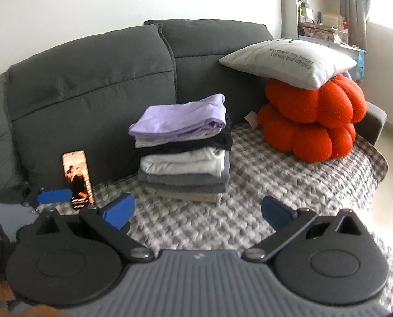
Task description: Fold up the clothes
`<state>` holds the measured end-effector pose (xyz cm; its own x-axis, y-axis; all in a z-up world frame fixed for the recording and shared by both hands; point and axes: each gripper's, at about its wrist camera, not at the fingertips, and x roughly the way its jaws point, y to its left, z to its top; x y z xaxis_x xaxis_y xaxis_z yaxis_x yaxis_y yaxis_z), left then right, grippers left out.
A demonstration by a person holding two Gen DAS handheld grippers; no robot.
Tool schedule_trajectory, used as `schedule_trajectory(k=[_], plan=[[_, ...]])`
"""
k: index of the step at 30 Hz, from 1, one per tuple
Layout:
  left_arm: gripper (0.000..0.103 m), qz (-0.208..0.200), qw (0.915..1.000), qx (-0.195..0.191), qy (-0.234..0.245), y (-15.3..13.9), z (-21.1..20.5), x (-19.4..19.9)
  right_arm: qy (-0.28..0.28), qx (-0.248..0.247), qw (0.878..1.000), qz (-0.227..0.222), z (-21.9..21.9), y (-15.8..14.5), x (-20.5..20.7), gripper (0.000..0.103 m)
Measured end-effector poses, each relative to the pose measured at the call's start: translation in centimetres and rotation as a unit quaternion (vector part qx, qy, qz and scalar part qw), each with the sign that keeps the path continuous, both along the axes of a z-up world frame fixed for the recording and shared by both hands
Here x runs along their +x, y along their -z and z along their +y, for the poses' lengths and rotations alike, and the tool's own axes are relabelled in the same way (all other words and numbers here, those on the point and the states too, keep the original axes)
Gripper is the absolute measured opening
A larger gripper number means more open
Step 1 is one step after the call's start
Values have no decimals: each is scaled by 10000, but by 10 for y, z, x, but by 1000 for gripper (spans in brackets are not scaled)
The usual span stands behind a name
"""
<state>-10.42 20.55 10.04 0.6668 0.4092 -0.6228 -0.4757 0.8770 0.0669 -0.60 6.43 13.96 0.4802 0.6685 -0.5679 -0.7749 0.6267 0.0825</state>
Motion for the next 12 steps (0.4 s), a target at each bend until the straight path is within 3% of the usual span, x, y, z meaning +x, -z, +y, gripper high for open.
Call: schedule_trajectory(k=[12], plan=[[103,31,9997,-144,212,2,-22,-26,-21,-14,10000,-33,-23,1,-32,103]])
